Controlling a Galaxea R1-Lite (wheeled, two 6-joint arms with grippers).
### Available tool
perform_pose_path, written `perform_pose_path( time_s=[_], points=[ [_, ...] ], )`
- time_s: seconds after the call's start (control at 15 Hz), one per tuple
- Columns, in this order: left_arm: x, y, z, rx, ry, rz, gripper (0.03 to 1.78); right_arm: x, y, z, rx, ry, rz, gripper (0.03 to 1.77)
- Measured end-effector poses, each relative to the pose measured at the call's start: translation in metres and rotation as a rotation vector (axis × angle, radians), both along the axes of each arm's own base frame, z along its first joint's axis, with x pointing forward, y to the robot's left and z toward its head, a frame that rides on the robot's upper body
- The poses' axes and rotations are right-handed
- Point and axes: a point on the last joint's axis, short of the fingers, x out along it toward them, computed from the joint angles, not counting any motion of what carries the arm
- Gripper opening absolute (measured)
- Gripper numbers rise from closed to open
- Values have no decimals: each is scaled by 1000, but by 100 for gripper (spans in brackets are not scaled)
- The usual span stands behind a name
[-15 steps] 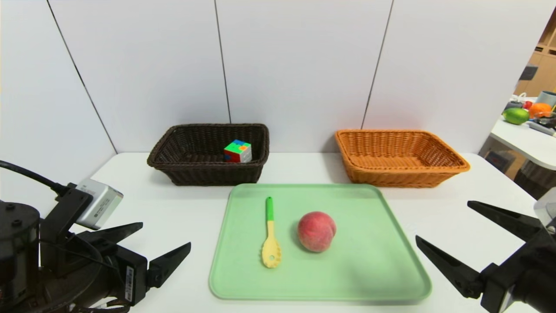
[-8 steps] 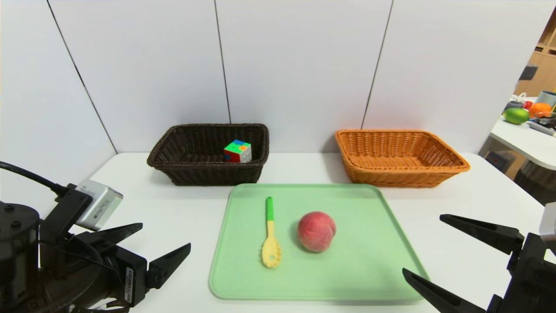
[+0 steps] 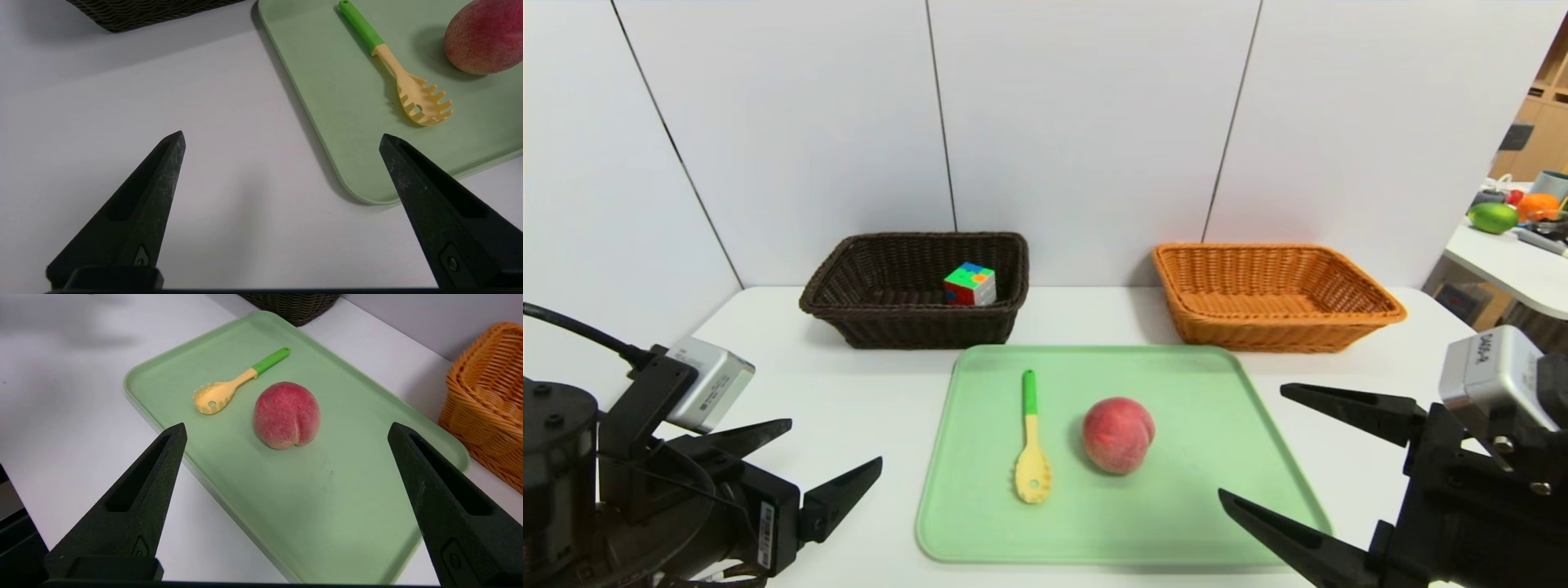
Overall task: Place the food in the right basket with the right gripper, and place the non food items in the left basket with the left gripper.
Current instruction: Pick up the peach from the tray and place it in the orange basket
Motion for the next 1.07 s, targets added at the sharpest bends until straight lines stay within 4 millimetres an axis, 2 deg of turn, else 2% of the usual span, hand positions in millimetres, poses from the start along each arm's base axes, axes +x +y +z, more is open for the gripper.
perform_pose_path(
  time_s=[0.33, 0.6, 1.07],
  points=[
    [0, 0, 0, -1, 0, -2, 169, 25, 26, 2, -21, 40, 51, 169],
    [-2, 1, 0, -3, -3, -5, 169, 45, 44, -8, -87, 114, 69, 169],
    [-4, 2, 0, -6, -8, -5, 169, 77, 42, -19, -171, 120, 73, 169]
  ],
)
